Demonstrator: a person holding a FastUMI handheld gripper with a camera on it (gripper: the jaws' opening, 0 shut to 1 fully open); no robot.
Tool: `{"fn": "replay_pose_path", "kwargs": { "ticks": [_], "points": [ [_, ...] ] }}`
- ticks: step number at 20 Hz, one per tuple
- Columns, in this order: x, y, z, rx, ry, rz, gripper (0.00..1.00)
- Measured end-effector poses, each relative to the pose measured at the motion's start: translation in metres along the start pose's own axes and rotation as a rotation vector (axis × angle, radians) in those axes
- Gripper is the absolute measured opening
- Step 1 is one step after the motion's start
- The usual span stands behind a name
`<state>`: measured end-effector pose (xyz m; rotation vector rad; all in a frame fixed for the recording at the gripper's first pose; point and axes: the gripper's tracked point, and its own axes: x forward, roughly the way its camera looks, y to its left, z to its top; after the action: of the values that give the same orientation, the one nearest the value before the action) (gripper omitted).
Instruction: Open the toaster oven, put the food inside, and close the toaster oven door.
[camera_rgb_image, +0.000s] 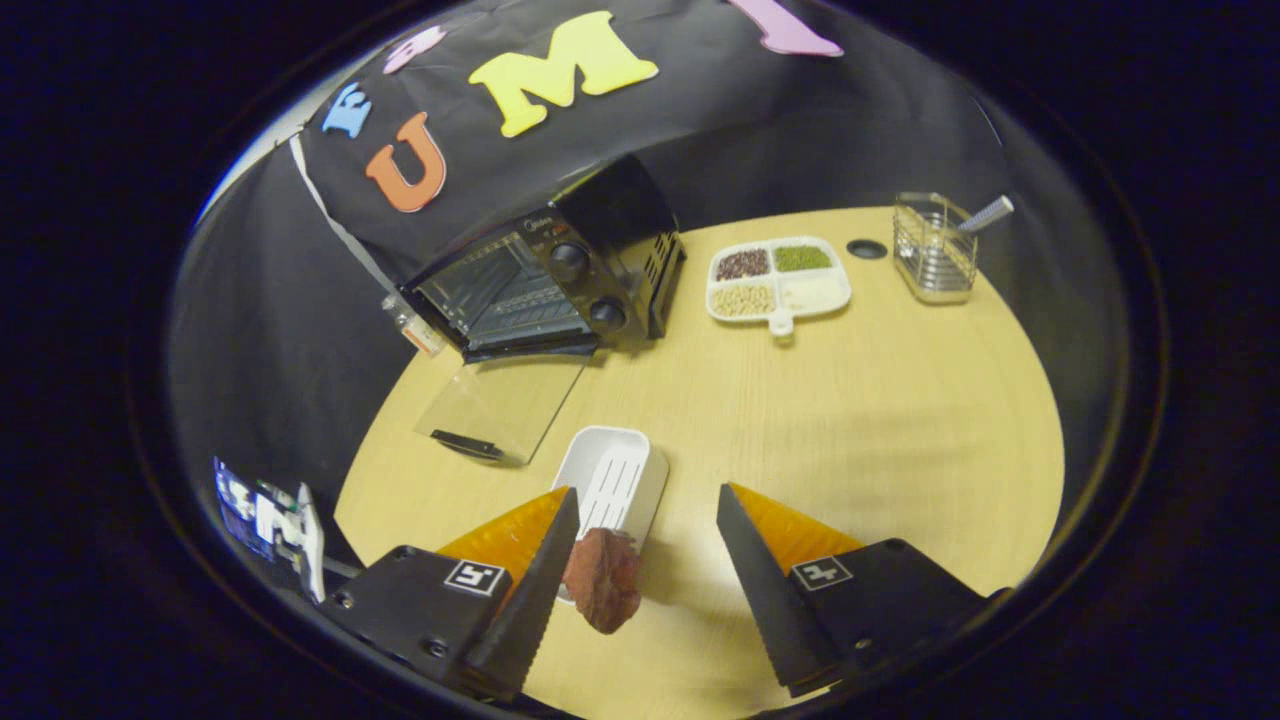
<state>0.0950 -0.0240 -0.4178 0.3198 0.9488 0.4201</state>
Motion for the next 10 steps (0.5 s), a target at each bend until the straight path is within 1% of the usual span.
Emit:
{"fn": "replay_pose_path", "kwargs": {
  "ticks": [1, 2, 3, 4, 6, 7, 8, 9, 10],
  "points": [
    [0.002, 0.003, -0.006, 0.033, 0.017, 0.041, 0.87],
    [0.003, 0.005, -0.011, 0.063, 0.036, 0.074, 0.81],
    [0.004, 0.005, -0.017, 0.092, 0.057, 0.096, 0.78],
    [0.005, 0.005, -0.023, 0.116, 0.081, 0.114, 0.70],
    [0.008, 0.006, -0.037, 0.159, 0.133, 0.158, 0.59],
    [0.009, 0.008, -0.041, 0.201, 0.159, 0.183, 0.54],
    [0.009, 0.014, -0.042, 0.250, 0.175, 0.218, 0.41],
    [0.008, 0.009, -0.037, 0.301, 0.183, 0.210, 0.33],
    [0.011, 0.011, -0.043, 0.339, 0.192, 0.213, 0.26]
  ]
}}
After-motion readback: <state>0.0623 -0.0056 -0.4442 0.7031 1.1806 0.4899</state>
